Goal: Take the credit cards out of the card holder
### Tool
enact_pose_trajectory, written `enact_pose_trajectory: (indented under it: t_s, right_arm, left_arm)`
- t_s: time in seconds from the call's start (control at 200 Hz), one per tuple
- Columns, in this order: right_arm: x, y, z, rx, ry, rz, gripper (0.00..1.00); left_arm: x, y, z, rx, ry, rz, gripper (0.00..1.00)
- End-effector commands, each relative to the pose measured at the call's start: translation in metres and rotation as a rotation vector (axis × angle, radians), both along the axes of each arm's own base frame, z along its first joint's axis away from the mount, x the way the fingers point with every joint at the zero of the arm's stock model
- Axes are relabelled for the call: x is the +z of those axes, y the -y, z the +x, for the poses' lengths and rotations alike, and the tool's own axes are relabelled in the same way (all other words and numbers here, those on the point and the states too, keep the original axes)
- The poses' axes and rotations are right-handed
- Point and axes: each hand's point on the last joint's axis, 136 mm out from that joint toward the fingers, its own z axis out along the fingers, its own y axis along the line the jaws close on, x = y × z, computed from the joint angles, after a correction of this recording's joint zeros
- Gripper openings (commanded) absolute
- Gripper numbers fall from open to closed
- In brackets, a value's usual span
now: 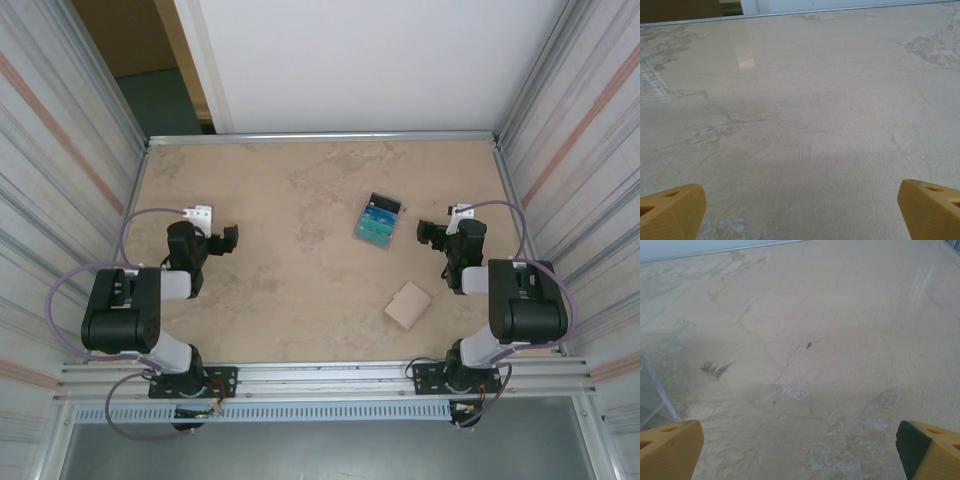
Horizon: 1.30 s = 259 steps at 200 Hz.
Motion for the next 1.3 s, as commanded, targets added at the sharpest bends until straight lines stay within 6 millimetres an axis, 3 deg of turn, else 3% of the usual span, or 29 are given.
enact_pose_trajectory:
  t_s: [0.0, 0.837, 1.032, 1.293]
  right_arm:
    - [0.005, 0.001, 0.004, 0.004, 0.008, -0.004, 0.99]
    - [0.006, 0.001, 0.003, 0.002, 0.015, -0.006, 0.99]
    - [0.014, 0.008, 0.000, -0.042, 0.026, -0.010, 0.99]
    - [0.041, 0.020, -0.017, -0.130, 0.041, 0.008, 0.99]
  left_arm:
    - [0.005, 0.003, 0.002, -0.012, 0.016, -0.012, 0.99]
    - [0.008, 0.002, 0.002, -0.006, 0.019, -0.013, 0.98]
    - [0.030, -0.002, -0.006, 0.017, 0.056, -0.010, 0.99]
    - [0.079, -0.002, -0.025, 0.079, 0.104, -0.047, 0.99]
